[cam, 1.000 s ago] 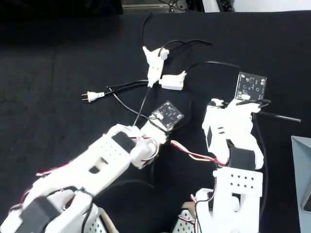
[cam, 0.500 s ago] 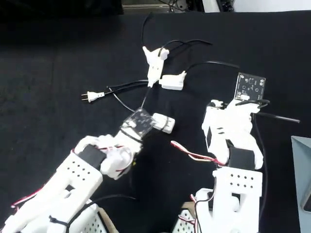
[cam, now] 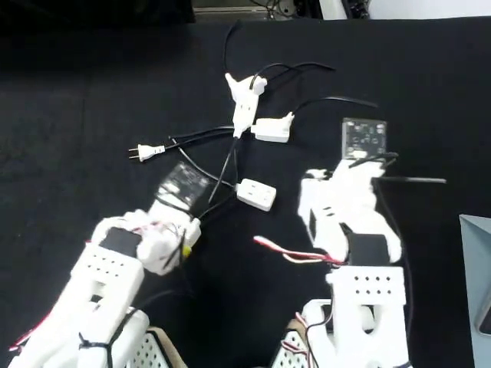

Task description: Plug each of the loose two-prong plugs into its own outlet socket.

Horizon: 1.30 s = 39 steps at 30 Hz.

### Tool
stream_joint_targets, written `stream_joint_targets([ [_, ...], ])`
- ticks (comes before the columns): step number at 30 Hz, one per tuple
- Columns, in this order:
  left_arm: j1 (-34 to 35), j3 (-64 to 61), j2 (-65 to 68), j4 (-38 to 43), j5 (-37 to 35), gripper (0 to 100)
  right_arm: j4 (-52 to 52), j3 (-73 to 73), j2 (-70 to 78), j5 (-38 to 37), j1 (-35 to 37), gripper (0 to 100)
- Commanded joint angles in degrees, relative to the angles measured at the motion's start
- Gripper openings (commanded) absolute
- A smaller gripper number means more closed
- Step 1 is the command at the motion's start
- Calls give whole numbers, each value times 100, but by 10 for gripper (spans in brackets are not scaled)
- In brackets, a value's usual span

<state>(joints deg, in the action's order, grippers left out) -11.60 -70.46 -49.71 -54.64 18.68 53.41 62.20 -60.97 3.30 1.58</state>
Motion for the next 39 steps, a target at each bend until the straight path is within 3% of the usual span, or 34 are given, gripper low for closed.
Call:
stream_joint_targets([
  [1, 567, 541, -97, -44, 44, 238, 26, 4, -75, 53, 387, 12],
  [13, 1393, 892, -193, -105, 53, 235, -26, 154, -101, 53, 1679, 12],
  [26, 2554, 453, -2453, -747, 9, 235, -598, 189, -48, 35, 3982, 12],
  [33, 3081, -857, -3736, -703, -905, 237, -1978, 910, -48, 9, 4923, 12],
  [39, 3275, -1349, -4571, -712, -1152, 235, -2664, 1288, 66, 9, 5108, 12],
])
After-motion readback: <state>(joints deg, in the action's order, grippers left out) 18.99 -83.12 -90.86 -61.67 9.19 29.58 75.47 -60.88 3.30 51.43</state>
